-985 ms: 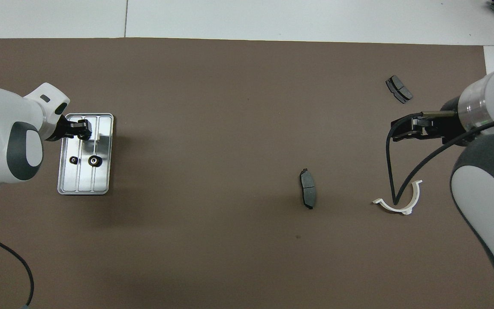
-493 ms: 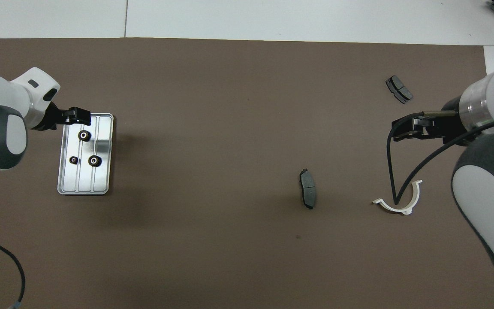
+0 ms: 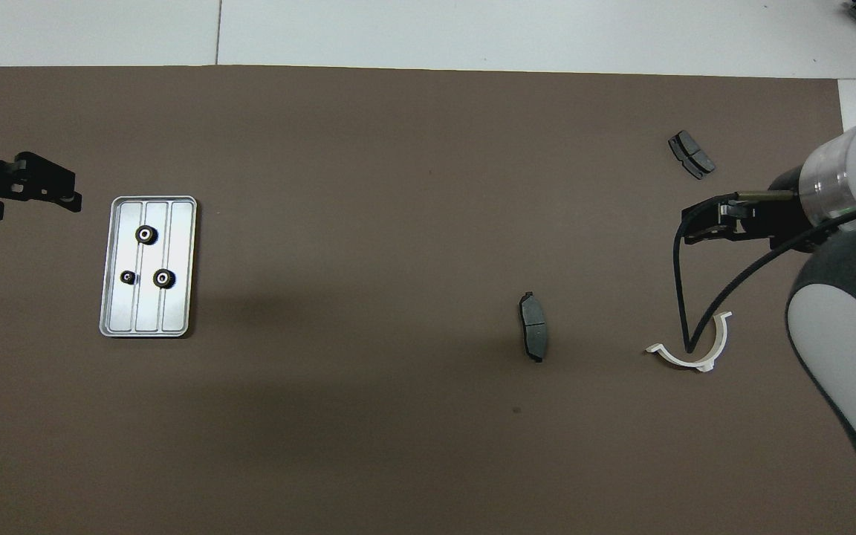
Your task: Pick bearing gear from pile to tray
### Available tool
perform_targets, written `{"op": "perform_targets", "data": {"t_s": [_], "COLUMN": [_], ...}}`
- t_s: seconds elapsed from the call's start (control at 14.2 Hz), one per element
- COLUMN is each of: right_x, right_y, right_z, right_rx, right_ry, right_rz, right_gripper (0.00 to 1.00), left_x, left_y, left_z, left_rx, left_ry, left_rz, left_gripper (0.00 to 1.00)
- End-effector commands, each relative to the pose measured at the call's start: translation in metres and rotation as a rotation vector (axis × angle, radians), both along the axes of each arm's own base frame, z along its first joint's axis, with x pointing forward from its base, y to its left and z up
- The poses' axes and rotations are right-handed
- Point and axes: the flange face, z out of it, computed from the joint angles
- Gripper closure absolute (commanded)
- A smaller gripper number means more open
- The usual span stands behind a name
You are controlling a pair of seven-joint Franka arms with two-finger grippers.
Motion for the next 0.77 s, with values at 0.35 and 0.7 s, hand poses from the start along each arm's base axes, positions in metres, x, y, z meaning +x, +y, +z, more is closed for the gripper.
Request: {"op": "perform_targets", "data": {"t_s": [0.35, 0.7], "right_x": [-0.007, -0.007], "right_y": [-0.003, 0.005], "right_z": [0.001, 0.005], "right_rx": [-0.003, -0.018], "right_ry": [0.001, -0.026], "right_rz": [-0.009, -0.003], "right_gripper": [0.00, 0.00], "left_x": [-0.062, -0.066], "left_y": [0.003, 0.005], "left_z": [0.039, 0.016], "left_rx": [0.026, 0.040], "left_ry": [0.052, -0.023], "left_rz": [-0.020, -0.020], "left_gripper": [0.00, 0.00]}}
